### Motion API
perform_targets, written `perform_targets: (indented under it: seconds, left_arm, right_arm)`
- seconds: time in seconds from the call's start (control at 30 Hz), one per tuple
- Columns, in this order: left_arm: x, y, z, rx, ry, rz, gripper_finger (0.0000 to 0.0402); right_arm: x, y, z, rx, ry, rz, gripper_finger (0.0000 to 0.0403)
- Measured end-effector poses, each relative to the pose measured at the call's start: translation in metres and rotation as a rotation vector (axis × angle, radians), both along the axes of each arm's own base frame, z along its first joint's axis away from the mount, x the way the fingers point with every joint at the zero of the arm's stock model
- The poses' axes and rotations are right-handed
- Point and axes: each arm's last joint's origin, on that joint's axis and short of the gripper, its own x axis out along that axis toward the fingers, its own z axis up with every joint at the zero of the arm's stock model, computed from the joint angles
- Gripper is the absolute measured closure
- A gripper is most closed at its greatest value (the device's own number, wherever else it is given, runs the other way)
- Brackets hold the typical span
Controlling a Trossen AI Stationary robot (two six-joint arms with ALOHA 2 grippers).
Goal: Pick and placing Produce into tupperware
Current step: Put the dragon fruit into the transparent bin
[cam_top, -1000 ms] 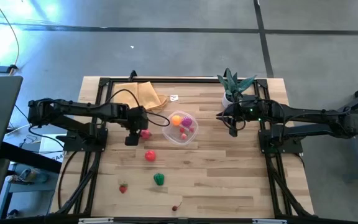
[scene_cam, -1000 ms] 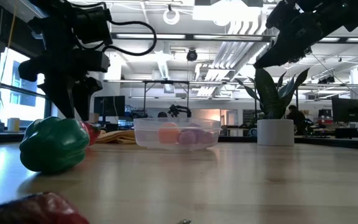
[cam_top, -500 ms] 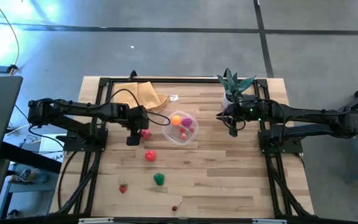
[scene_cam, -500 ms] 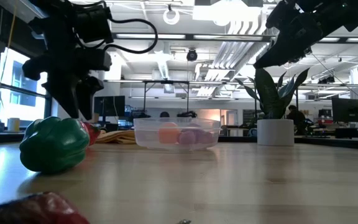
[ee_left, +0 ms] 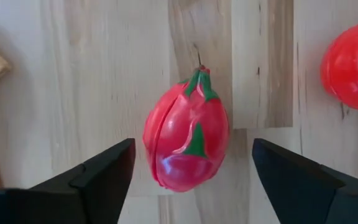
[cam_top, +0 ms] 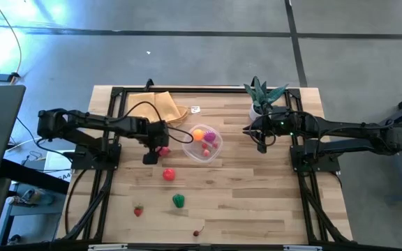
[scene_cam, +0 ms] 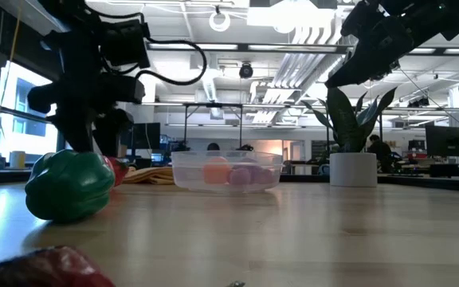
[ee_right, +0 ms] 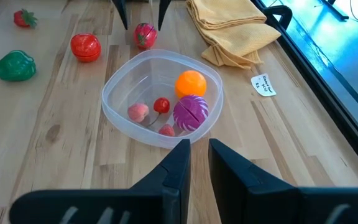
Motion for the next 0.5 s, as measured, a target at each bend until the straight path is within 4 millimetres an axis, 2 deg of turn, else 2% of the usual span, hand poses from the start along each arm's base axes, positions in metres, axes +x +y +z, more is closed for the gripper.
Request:
perform_targets:
  seconds: [0.5]
  left_arm:
    - [0.011,0.003,-0.020,-0.004,0.046,-0.025,0.0083]
  right_arm:
    - [0.000,0.000,0.000,0.000,0.000,0.000,0.0357]
